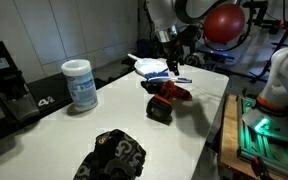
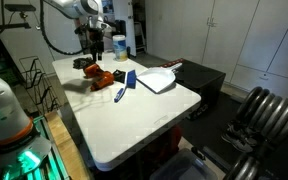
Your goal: Place the drill upright
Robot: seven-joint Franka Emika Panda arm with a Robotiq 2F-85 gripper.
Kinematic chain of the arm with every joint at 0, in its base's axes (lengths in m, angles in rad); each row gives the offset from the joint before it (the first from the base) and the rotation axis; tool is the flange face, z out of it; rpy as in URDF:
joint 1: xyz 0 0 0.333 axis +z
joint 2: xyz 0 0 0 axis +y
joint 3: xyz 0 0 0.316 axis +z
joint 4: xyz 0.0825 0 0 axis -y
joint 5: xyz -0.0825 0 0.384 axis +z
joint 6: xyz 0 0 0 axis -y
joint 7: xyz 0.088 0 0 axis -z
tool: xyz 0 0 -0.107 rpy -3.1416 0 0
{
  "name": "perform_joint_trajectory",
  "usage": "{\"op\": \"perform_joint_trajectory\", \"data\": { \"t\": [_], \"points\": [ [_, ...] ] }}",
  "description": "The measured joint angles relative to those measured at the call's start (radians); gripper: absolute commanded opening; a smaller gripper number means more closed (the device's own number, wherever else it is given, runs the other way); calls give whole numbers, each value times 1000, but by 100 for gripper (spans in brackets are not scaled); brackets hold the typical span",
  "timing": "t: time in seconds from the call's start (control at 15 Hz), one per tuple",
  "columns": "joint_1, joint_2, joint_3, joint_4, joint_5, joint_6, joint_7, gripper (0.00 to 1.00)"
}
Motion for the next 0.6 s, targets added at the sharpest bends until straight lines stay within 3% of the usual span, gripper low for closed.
{"op": "perform_joint_trajectory", "data": {
  "t": [0.07,0.2,0.6],
  "points": [
    [-5,0,-6,-6,28,32,18,96],
    [-17,1,-15,-14,90,89,35,100],
    [-22,4,-19,-14,126,123,71,100]
  ]
}}
